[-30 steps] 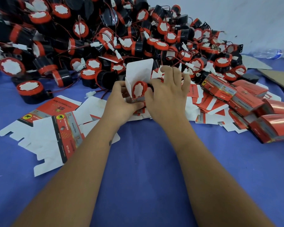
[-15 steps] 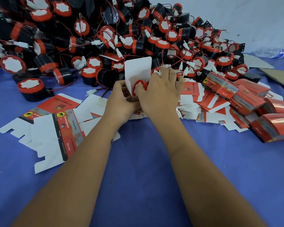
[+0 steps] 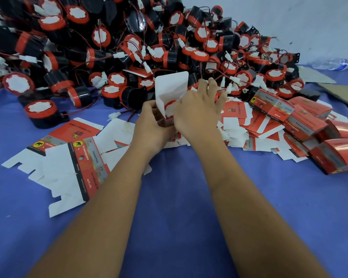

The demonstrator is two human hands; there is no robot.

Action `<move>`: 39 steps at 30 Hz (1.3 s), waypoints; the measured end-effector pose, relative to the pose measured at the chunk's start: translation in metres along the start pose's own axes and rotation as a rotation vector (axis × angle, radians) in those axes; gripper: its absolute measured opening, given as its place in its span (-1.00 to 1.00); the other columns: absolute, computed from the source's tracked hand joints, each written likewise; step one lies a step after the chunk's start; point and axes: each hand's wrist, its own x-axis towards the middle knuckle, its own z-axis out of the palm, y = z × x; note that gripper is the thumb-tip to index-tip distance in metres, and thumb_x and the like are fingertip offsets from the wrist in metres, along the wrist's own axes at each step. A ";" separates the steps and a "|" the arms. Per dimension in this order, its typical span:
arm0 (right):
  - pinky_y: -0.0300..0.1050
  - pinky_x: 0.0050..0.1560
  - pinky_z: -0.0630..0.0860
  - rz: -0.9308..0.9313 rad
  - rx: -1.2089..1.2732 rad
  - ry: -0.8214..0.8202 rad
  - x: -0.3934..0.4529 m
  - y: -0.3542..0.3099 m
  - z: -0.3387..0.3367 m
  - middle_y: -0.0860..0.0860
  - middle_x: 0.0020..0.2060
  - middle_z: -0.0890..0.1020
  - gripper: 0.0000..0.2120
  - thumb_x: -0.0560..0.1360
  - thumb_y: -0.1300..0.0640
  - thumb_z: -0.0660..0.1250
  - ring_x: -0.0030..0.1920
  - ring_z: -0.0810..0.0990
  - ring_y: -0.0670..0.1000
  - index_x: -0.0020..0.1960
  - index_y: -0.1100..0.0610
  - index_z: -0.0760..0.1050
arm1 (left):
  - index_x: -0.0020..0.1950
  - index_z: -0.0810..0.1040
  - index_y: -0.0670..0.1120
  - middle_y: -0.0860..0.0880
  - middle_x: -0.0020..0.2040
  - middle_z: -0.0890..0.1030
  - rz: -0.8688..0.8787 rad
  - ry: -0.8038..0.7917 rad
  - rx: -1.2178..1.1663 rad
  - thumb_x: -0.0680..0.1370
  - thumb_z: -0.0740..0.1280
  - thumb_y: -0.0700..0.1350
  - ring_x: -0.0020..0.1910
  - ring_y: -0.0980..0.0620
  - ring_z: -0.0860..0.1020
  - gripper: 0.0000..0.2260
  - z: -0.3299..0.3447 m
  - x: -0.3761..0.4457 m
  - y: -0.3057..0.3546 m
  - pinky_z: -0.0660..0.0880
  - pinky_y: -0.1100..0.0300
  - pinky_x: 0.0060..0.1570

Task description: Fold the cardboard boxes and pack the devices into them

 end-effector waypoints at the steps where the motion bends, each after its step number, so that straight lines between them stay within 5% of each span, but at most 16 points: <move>1: 0.25 0.49 -0.15 0.010 0.014 -0.041 -0.001 0.001 0.002 0.12 0.56 0.12 -0.69 0.57 0.07 0.17 0.57 -0.07 0.18 0.17 0.17 0.56 | 0.36 0.34 -0.01 0.15 0.05 0.56 -0.002 0.001 0.002 0.42 0.55 -0.18 0.11 -0.01 0.61 -0.40 0.000 0.000 0.000 0.60 -0.06 0.11; 5: 0.21 0.50 -0.15 0.012 0.101 -0.038 -0.006 0.009 0.005 0.07 0.58 0.04 -0.67 0.62 -0.01 0.11 0.57 -0.08 0.17 0.11 0.05 0.62 | 0.40 0.33 0.03 0.22 0.04 0.54 0.013 0.004 0.008 0.44 0.53 -0.21 0.08 0.10 0.61 -0.38 0.001 0.000 -0.001 0.60 0.28 -0.09; 8: 0.10 0.42 0.17 -0.070 0.328 0.060 -0.010 0.014 -0.002 0.10 0.51 0.20 -0.70 0.59 0.04 0.21 0.47 0.22 0.16 0.30 -0.02 0.51 | 0.42 0.35 0.07 0.21 0.05 0.56 -0.003 0.043 -0.037 0.46 0.49 -0.24 0.05 0.19 0.58 -0.40 0.000 0.002 0.000 0.56 0.33 -0.10; 10: -0.04 0.02 0.43 -0.083 0.479 0.117 -0.011 0.018 -0.012 0.05 0.31 0.40 -0.72 0.57 0.09 0.24 0.09 0.50 0.06 0.28 0.05 0.47 | 0.40 0.37 0.10 0.15 0.13 0.59 -0.045 0.104 -0.116 0.50 0.43 -0.21 0.13 0.11 0.57 -0.47 -0.003 0.005 0.002 0.56 0.17 0.09; 12: -0.10 -0.29 0.31 -0.036 0.432 0.104 -0.009 0.024 -0.023 0.01 -0.09 0.51 -0.90 0.56 0.08 0.23 -0.28 0.41 -0.03 -0.05 0.11 0.46 | 0.52 0.30 0.08 0.12 0.17 0.58 -0.126 0.148 -0.207 0.54 0.36 -0.12 0.18 0.06 0.56 -0.44 -0.005 0.006 0.005 0.55 0.06 0.17; 14: -0.07 -0.35 0.28 0.060 0.449 -0.046 -0.003 0.030 -0.030 0.09 -0.39 0.47 -0.70 0.53 0.07 0.24 -0.42 0.32 0.01 -0.29 0.24 0.42 | 0.50 0.34 0.08 0.10 0.17 0.58 -0.177 0.165 -0.230 0.56 0.32 -0.04 0.18 0.04 0.56 -0.50 -0.006 0.005 0.007 0.55 0.04 0.16; 17: -0.11 -0.38 0.26 0.152 0.603 -0.369 -0.002 0.032 -0.045 0.09 -0.50 0.37 -0.64 0.49 0.08 0.32 -0.49 0.25 0.01 -0.12 0.43 0.56 | 0.24 0.44 0.17 0.09 0.17 0.58 -0.131 0.168 -0.123 0.58 0.31 0.02 0.19 0.02 0.54 -0.76 -0.003 0.004 0.006 0.52 -0.01 0.24; 21: -0.22 -0.52 0.11 0.056 0.675 -0.651 -0.005 0.035 -0.055 -0.05 -0.58 0.23 -0.66 0.53 -0.01 0.38 -0.55 0.11 -0.06 -0.21 0.25 0.67 | 0.30 0.50 0.08 0.00 0.25 0.56 -0.110 0.167 -0.038 0.51 0.33 0.10 0.29 -0.07 0.48 -0.63 -0.001 0.004 0.005 0.44 -0.09 0.32; 24: -0.25 -0.52 0.11 0.089 0.852 -0.635 -0.008 0.034 -0.055 -0.04 -0.61 0.27 -0.73 0.54 0.10 0.35 -0.56 0.13 -0.04 -0.23 0.25 0.65 | 0.33 0.51 0.07 -0.03 0.28 0.54 -0.122 0.145 0.025 0.40 0.30 0.16 0.32 -0.12 0.44 -0.49 0.000 0.003 0.007 0.42 -0.10 0.33; 28: -0.29 -0.60 0.18 0.298 1.026 -0.607 0.009 0.025 -0.050 0.02 -0.50 0.37 -0.92 0.48 0.24 0.32 -0.54 0.24 -0.03 -0.07 0.25 0.55 | 0.40 0.47 0.07 -0.06 0.31 0.50 -0.105 0.147 0.125 0.52 0.32 0.10 0.36 -0.13 0.40 -0.56 0.002 0.006 0.006 0.40 -0.12 0.35; 31: -0.36 -0.58 0.37 0.351 0.978 -0.504 0.016 0.016 -0.042 0.05 -0.30 0.50 -0.83 0.52 0.19 0.37 -0.51 0.50 -0.12 0.07 0.25 0.52 | 0.41 0.47 0.08 -0.07 0.32 0.49 -0.074 0.134 0.145 0.56 0.29 0.07 0.37 -0.14 0.38 -0.60 0.002 0.005 0.005 0.38 -0.13 0.36; 33: -0.41 -0.09 0.50 0.174 0.911 -0.296 0.008 0.015 -0.030 0.10 0.01 0.60 -0.80 0.54 0.07 0.37 -0.06 0.59 -0.17 0.08 0.14 0.65 | 0.41 0.46 0.09 -0.08 0.31 0.51 -0.056 0.109 0.136 0.53 0.25 0.09 0.37 -0.15 0.39 -0.57 0.002 0.002 0.007 0.37 -0.15 0.36; 35: -0.03 0.41 0.28 0.053 0.796 -0.111 -0.007 0.013 -0.019 0.00 0.38 0.39 -0.83 0.53 -0.08 0.37 0.40 0.26 0.00 0.04 -0.06 0.68 | 0.42 0.45 0.09 -0.10 0.31 0.51 -0.046 0.095 0.146 0.46 0.17 0.13 0.37 -0.17 0.38 -0.48 0.003 0.000 0.009 0.37 -0.18 0.36; 39: 0.15 0.41 0.20 0.062 0.664 0.096 -0.013 0.010 0.000 -0.03 0.46 0.30 -0.84 0.51 -0.09 0.41 0.44 0.16 0.10 0.03 -0.09 0.68 | 0.40 0.47 0.09 -0.08 0.28 0.54 -0.030 0.075 0.161 0.50 0.23 0.11 0.36 -0.16 0.40 -0.53 0.002 0.001 0.007 0.37 -0.14 0.35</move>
